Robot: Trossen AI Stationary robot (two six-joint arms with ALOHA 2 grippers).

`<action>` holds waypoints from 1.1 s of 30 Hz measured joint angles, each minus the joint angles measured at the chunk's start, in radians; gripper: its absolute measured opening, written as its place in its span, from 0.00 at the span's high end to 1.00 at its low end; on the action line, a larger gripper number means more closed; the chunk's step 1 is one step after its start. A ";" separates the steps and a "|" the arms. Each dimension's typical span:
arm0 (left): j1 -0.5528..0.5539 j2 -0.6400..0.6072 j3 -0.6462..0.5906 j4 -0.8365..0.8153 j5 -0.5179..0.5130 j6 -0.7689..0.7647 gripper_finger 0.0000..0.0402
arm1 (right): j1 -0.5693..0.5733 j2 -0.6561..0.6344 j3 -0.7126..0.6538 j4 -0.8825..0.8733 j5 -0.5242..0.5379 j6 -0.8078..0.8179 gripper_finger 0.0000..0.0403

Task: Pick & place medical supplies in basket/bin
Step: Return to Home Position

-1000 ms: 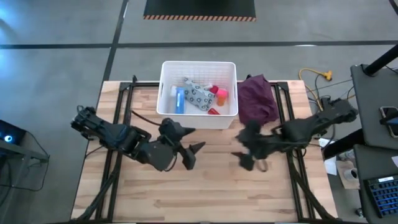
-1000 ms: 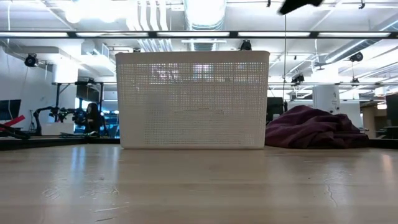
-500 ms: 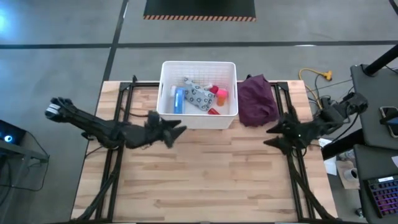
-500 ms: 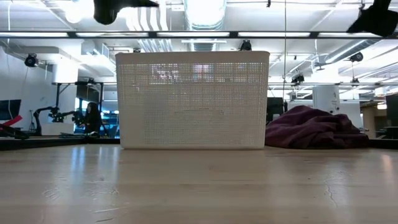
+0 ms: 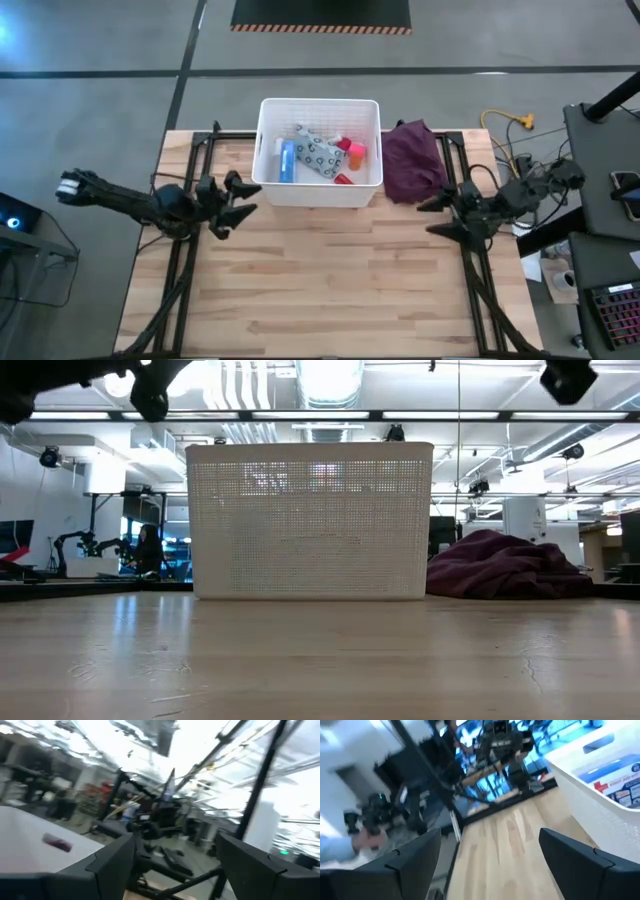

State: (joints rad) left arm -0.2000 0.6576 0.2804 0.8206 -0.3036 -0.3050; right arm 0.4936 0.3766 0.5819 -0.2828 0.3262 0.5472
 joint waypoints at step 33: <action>0.358 -0.634 -0.222 -0.636 0.291 -0.139 0.33 | -0.189 -0.376 -0.513 0.455 -0.038 -0.136 0.19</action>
State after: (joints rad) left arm 0.1577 0.0238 0.0583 0.1844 -0.0129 -0.4441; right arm 0.3045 0.0005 0.0686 0.1718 0.2883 0.4113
